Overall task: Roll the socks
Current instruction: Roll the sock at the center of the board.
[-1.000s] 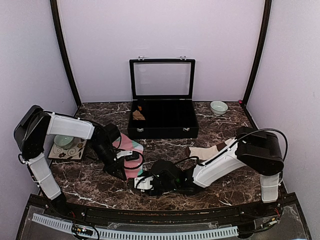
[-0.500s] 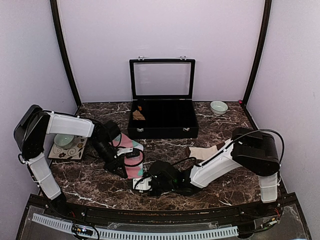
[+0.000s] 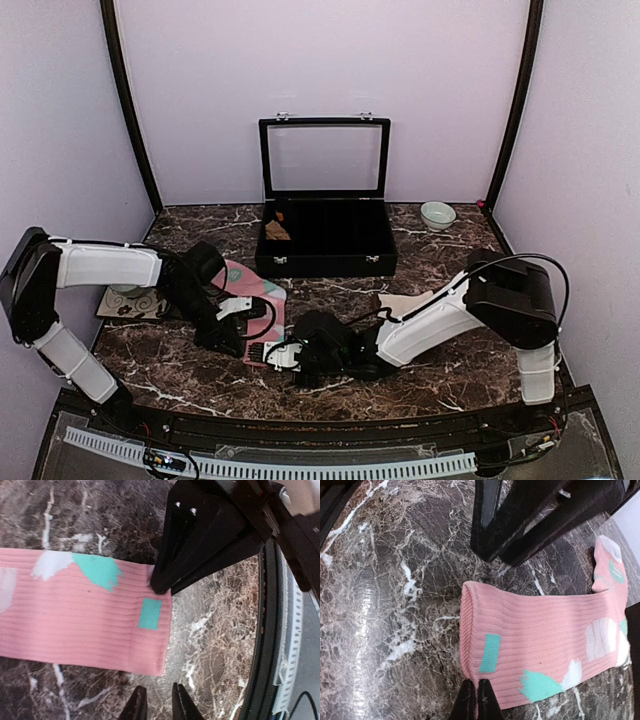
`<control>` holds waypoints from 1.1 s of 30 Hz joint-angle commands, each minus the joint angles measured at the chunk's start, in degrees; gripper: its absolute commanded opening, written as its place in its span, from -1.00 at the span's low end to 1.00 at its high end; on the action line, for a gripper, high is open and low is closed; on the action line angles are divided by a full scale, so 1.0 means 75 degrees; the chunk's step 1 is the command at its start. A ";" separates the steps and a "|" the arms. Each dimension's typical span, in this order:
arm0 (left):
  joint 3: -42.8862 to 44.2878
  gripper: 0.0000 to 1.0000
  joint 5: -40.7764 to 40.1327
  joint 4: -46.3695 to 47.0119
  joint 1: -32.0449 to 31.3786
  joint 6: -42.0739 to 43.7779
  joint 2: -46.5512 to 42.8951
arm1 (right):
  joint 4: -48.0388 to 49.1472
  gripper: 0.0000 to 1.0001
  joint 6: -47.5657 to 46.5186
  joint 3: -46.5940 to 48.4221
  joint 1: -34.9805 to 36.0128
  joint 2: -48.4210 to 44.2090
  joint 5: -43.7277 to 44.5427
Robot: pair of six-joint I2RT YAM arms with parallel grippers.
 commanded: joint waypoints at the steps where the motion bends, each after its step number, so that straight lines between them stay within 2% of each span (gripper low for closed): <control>1: -0.1054 -0.57 -0.0762 0.1320 0.0098 -0.0405 -0.1692 | -0.0985 -1.00 0.1098 0.0161 -0.0190 -0.0210 -0.1224; 4: -0.1366 -0.57 -0.1015 0.1184 0.0114 -0.0578 -0.2007 | -0.1265 -1.00 0.1692 0.0108 -0.0211 -0.0182 -0.1438; 8: -0.1562 -0.55 -0.1529 0.0324 0.0113 0.0210 -0.2590 | -0.2006 -1.00 0.2578 0.0547 -0.0340 -0.0012 -0.1826; 12: -0.1295 -0.55 -0.1518 -0.0675 0.0079 0.1378 -0.3504 | -0.2312 -1.00 0.3937 0.0978 -0.0735 0.0182 -0.2851; 16: -0.1204 -0.55 -0.1628 -0.0693 -0.0400 0.1819 -0.4195 | -0.2739 -1.00 0.5186 0.1445 -0.1178 0.0602 -0.3695; 20: -0.1934 -0.59 -0.2589 0.0466 -0.1840 0.1664 -0.4860 | -0.3549 -1.00 0.6013 0.2223 -0.1530 0.1183 -0.4449; 24: -0.3033 -0.60 -0.3628 0.2123 -0.3126 0.1924 -0.5408 | -0.3613 -1.00 0.6511 0.2353 -0.1797 0.1288 -0.4841; 29: -0.3453 -0.69 -0.4175 0.3319 -0.3409 0.2407 -0.5027 | -0.3575 -1.00 0.7053 0.2279 -0.1986 0.1352 -0.5449; 33: -0.3917 -0.72 -0.4162 0.4428 -0.3410 0.3075 -0.4997 | -0.2870 -1.00 0.7904 0.1865 -0.2149 0.1452 -0.6276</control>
